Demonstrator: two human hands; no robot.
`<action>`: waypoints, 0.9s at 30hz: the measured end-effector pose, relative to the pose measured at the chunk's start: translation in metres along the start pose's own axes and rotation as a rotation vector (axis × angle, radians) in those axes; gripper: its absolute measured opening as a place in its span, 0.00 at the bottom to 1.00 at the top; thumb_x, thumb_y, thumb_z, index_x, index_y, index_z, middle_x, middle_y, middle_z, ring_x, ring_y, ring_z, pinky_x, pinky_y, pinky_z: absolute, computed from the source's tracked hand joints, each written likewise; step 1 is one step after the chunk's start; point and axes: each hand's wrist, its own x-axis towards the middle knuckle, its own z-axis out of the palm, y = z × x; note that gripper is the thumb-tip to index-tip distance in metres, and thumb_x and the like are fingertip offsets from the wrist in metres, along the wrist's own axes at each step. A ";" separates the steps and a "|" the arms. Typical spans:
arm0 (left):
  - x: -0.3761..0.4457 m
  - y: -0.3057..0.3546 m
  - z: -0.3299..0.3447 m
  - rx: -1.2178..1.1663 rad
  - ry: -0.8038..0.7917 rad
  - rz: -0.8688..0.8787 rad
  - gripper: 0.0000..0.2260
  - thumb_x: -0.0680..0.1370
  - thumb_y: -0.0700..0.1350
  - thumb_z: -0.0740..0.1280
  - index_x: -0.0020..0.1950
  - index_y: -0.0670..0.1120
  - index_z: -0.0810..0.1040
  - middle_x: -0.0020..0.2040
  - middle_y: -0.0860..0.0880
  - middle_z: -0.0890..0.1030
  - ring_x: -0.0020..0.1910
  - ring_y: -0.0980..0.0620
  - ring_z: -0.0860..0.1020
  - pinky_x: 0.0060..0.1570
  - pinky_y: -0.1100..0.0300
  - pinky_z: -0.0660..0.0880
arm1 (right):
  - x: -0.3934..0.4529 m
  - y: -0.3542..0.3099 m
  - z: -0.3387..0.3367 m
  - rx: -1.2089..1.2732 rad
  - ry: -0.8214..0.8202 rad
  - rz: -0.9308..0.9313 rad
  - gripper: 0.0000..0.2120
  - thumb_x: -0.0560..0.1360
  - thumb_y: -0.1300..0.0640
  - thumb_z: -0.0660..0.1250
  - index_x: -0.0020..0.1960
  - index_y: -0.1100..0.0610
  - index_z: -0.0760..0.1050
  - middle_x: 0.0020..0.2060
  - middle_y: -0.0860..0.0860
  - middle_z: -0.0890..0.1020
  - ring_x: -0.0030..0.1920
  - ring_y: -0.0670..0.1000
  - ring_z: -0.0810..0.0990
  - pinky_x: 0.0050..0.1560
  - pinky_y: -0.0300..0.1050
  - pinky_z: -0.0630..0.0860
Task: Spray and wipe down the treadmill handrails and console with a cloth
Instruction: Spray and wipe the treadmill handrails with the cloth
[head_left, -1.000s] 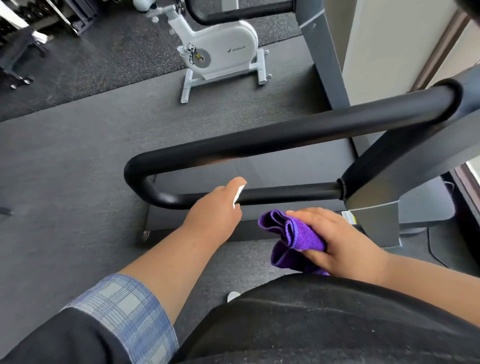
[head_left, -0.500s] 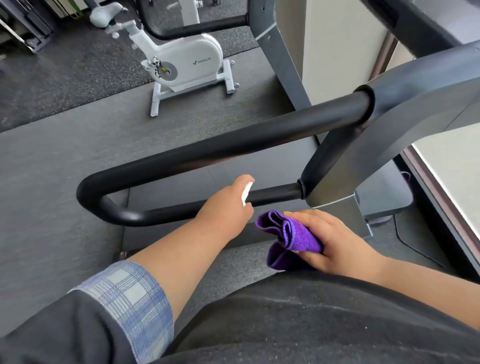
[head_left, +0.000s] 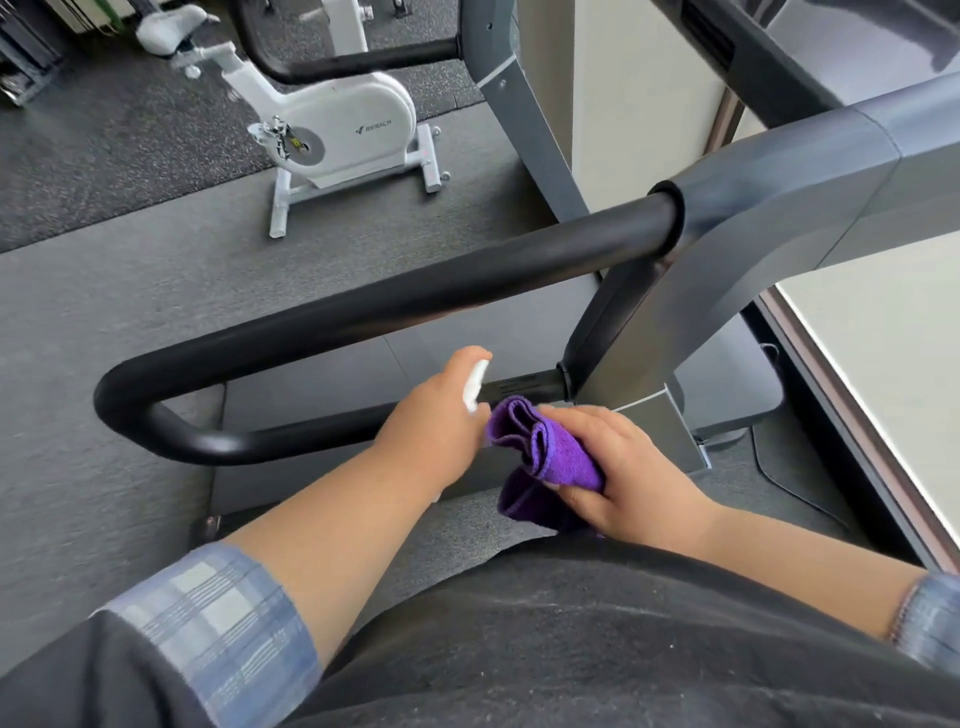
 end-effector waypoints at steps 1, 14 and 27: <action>-0.006 -0.005 -0.001 -0.016 0.031 -0.027 0.22 0.80 0.48 0.62 0.71 0.63 0.61 0.52 0.49 0.77 0.45 0.45 0.76 0.38 0.54 0.72 | 0.006 -0.002 0.000 -0.021 0.020 0.019 0.30 0.75 0.50 0.67 0.75 0.47 0.64 0.66 0.48 0.76 0.67 0.51 0.73 0.66 0.58 0.71; -0.081 -0.049 -0.025 -0.101 0.065 -0.142 0.21 0.80 0.52 0.64 0.65 0.73 0.60 0.51 0.57 0.77 0.30 0.54 0.72 0.29 0.61 0.70 | 0.095 0.007 0.036 -0.850 -0.486 0.113 0.44 0.75 0.32 0.62 0.81 0.49 0.44 0.76 0.60 0.60 0.76 0.64 0.56 0.77 0.61 0.49; -0.106 -0.086 -0.051 -0.172 0.070 -0.208 0.21 0.79 0.54 0.65 0.62 0.76 0.62 0.51 0.61 0.77 0.42 0.59 0.76 0.42 0.63 0.73 | 0.125 -0.028 0.084 -0.741 -0.467 0.085 0.39 0.78 0.36 0.61 0.80 0.51 0.49 0.74 0.56 0.65 0.70 0.60 0.66 0.71 0.58 0.61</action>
